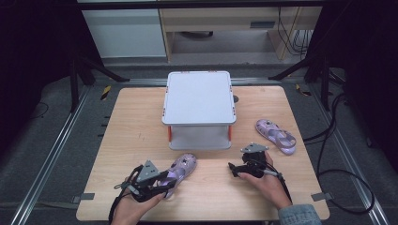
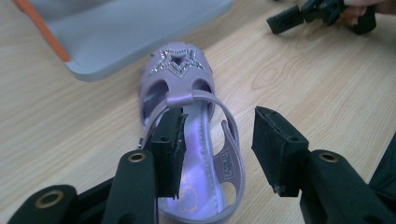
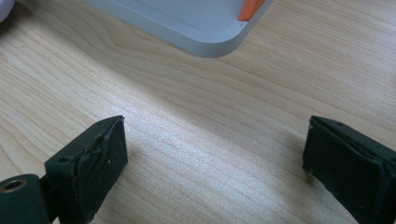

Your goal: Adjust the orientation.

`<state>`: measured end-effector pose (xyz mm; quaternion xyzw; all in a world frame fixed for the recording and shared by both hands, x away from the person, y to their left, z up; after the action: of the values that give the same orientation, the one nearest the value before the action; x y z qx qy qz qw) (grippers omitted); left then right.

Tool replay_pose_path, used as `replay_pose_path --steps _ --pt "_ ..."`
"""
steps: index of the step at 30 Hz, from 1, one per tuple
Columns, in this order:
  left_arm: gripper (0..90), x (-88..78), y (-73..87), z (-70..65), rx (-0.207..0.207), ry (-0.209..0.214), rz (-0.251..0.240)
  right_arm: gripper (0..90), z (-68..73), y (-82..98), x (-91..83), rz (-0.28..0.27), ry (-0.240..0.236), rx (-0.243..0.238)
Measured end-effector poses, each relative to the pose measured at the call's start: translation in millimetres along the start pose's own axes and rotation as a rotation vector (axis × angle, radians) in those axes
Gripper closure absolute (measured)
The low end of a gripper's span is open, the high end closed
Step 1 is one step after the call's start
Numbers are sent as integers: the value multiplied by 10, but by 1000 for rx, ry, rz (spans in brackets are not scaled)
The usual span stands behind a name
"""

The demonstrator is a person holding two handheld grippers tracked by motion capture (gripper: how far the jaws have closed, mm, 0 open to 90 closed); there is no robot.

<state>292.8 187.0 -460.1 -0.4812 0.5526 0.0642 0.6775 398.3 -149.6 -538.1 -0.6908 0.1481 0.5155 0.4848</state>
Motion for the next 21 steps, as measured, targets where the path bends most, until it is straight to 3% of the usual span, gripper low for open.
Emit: replay_pose_path --steps 3,4,7,10,14,19,21 --pt "543 -38 -7 63 -1 -18 -9 66 0 0 0 0 0 0" --pt "560 -19 -15 159 -11 -22 -4 66 0 0 0 0 0 0" --pt "589 31 -17 222 -9 -39 12 66 0 0 0 0 0 0" --pt "597 177 12 303 -8 -38 56 66 0 0 0 0 0 0" --pt "602 273 45 335 -9 -45 75 66 0 0 0 0 0 0" --pt "721 342 57 358 -10 -30 94 66 0 0 0 0 0 0" --pt "753 340 49 361 -10 -46 94 66 0 0 0 0 0 0"
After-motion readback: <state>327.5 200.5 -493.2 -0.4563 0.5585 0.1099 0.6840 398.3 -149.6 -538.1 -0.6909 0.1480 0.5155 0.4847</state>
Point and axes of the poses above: each handheld gripper's, and its own axes: x roughly forward along the jaws, y roughly out of its underside, z roughly to its left, the point moved 3 cm from there along x, roughly forward along the jaws, and after that the axes turned 15 degrees about z, right-handed, at the moved point
